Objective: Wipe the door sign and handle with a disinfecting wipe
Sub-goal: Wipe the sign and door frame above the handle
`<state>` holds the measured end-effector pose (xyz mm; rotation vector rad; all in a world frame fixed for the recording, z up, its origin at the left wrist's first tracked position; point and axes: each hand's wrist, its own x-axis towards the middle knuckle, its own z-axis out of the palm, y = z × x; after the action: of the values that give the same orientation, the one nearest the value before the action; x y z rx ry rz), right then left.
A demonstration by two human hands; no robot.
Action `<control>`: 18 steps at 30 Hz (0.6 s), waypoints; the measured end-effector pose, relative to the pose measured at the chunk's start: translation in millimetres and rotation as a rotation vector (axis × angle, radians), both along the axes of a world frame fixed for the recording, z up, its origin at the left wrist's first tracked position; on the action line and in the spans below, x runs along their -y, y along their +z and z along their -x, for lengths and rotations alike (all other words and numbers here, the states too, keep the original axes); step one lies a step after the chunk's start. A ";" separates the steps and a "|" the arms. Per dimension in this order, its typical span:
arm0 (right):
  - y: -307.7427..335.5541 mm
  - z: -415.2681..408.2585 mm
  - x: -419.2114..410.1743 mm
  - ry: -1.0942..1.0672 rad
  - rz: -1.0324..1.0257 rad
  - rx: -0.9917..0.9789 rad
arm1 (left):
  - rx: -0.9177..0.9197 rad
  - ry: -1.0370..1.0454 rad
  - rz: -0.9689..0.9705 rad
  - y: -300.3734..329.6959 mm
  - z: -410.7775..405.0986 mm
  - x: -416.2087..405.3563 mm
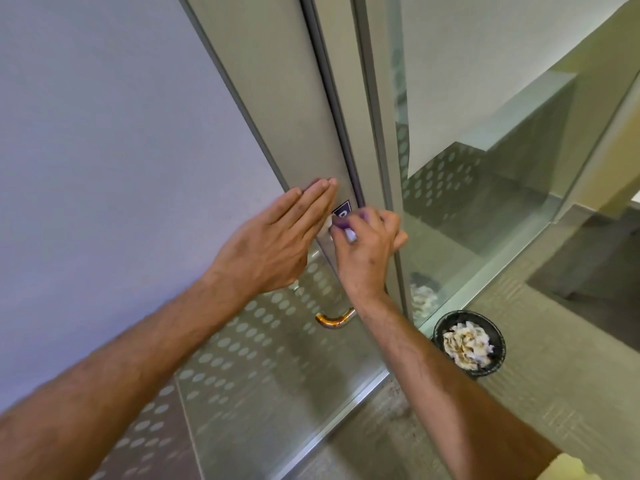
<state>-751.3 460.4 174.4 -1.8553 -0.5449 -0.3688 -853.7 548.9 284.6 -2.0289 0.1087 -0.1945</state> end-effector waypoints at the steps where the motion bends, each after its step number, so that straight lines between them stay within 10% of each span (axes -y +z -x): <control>1: 0.7 2.1 -1.4 0.005 0.001 0.006 | -0.005 -0.001 0.002 -0.2 0.1 0.0; 7: -48.2 6.8 26.2 0.202 0.329 -0.114 | -0.022 0.018 0.023 0.7 0.7 2.0; 13: 4.3 2.8 -2.6 0.102 0.058 -0.012 | 0.005 0.019 0.024 7.5 4.6 -0.1; 18: -45.0 3.0 26.6 0.272 0.325 -0.105 | -0.014 0.021 0.016 4.0 -0.1 3.8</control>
<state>-754.3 433.7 129.4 -2.0616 -0.8103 0.0015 -853.6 545.0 288.6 -2.0469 0.0948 -0.1679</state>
